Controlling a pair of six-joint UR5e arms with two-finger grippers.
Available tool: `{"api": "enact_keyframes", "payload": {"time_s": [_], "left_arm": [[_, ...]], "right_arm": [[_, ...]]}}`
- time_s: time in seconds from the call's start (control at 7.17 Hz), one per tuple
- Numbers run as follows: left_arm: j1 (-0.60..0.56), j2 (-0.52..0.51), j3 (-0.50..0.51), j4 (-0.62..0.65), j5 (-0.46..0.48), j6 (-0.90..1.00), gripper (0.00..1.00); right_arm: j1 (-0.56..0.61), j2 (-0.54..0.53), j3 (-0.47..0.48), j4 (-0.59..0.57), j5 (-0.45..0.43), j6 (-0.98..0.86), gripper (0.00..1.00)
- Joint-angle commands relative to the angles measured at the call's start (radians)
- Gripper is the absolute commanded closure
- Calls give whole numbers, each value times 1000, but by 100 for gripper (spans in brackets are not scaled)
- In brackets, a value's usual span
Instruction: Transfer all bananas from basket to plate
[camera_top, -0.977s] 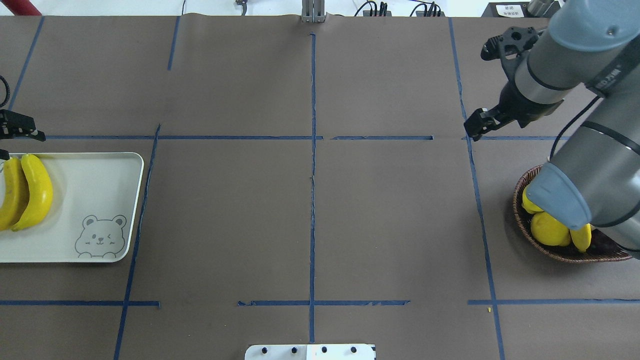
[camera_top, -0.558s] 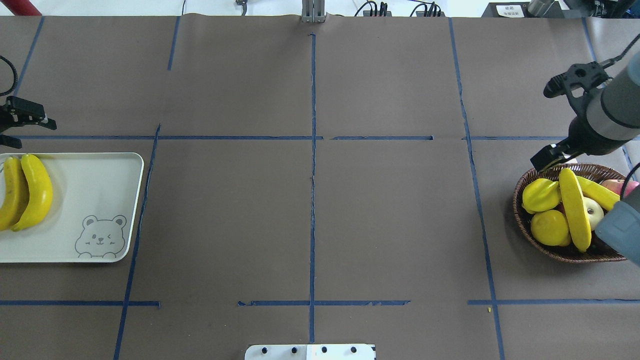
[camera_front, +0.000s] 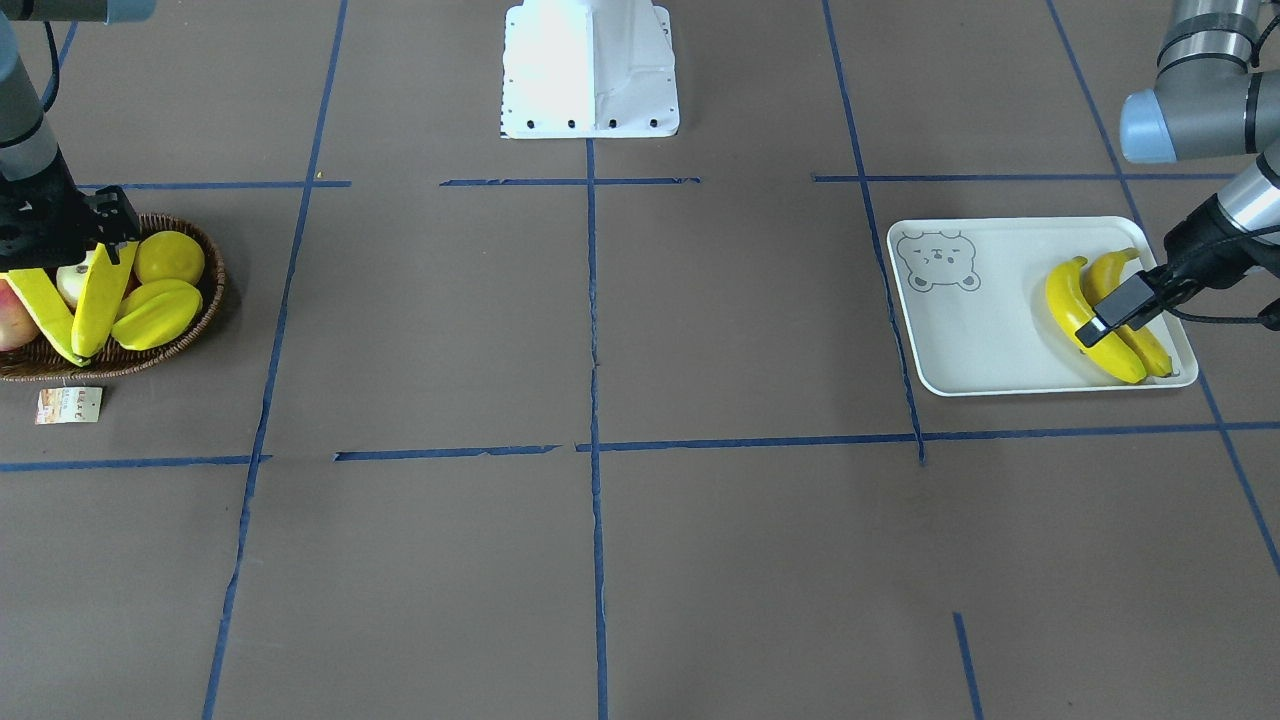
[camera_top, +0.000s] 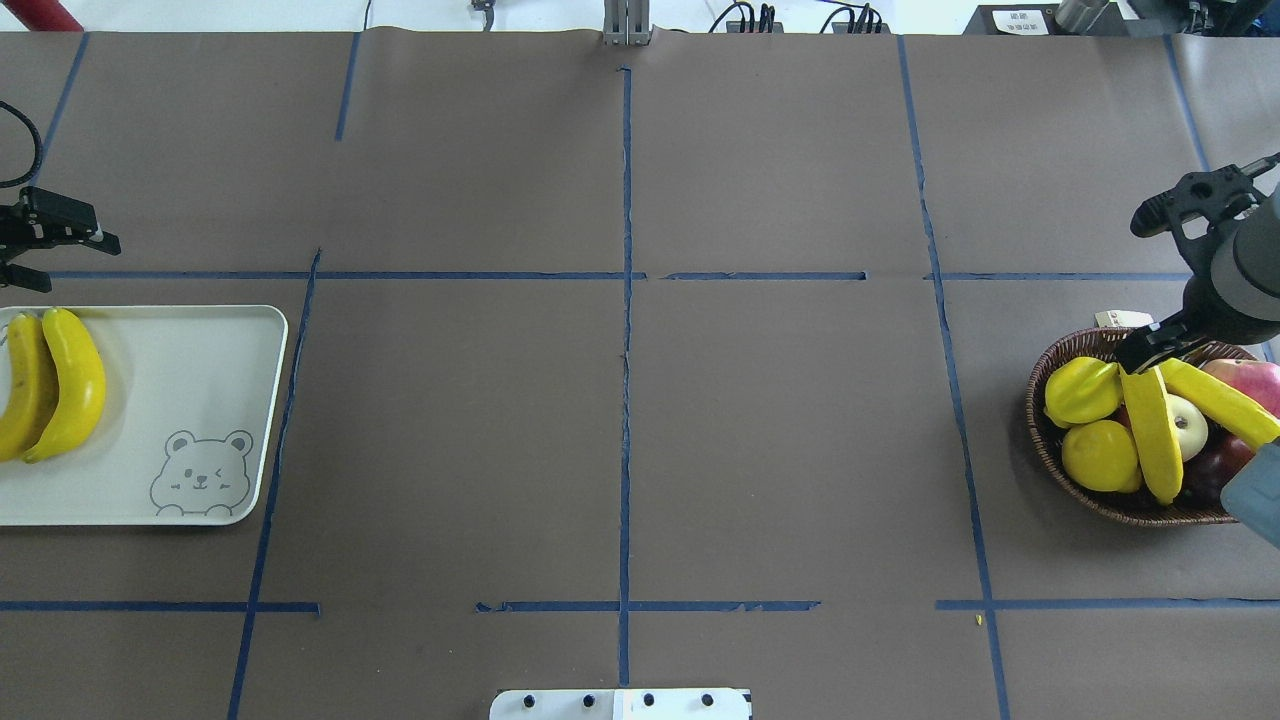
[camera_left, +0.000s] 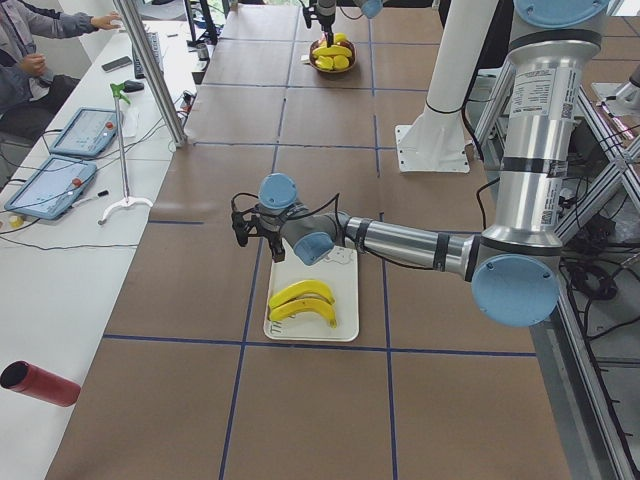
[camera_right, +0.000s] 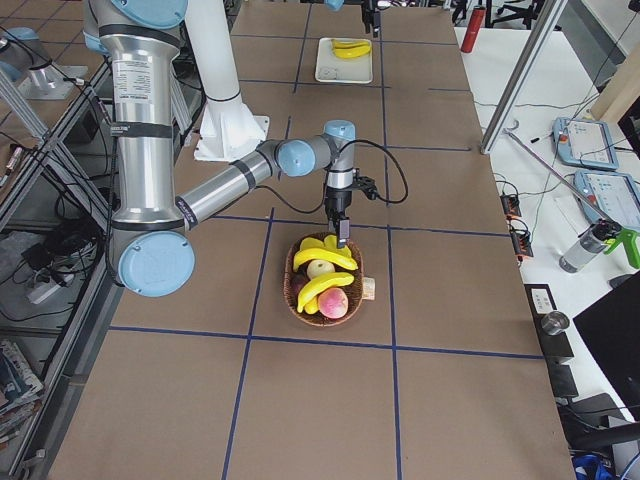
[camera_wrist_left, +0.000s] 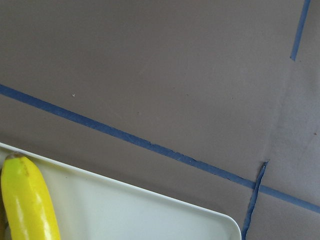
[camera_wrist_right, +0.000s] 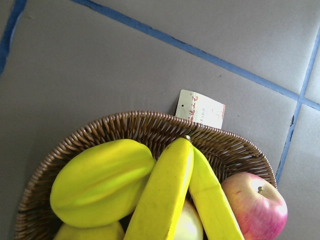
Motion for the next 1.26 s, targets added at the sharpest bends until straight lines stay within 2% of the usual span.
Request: {"api": "enact_keyframes", "payload": {"time_s": [0.0, 0.28, 0.7, 0.98, 1.12], "left_arm": [[2, -6, 7, 0, 1, 0, 0], [2, -6, 5, 0, 1, 0, 0], [2, -6, 2, 0, 0, 0, 0], [2, -3, -1, 0, 0, 0, 0], [2, -3, -3, -2, 0, 0, 0]], "right_arm": [[-49, -7, -14, -1, -38, 42, 4], [-57, -10, -38, -9, -39, 41, 13], [-89, 1, -60, -11, -59, 41, 17], [-88, -10, -58, -15, -61, 39, 29], [-89, -13, -60, -15, -73, 38, 30]]}}
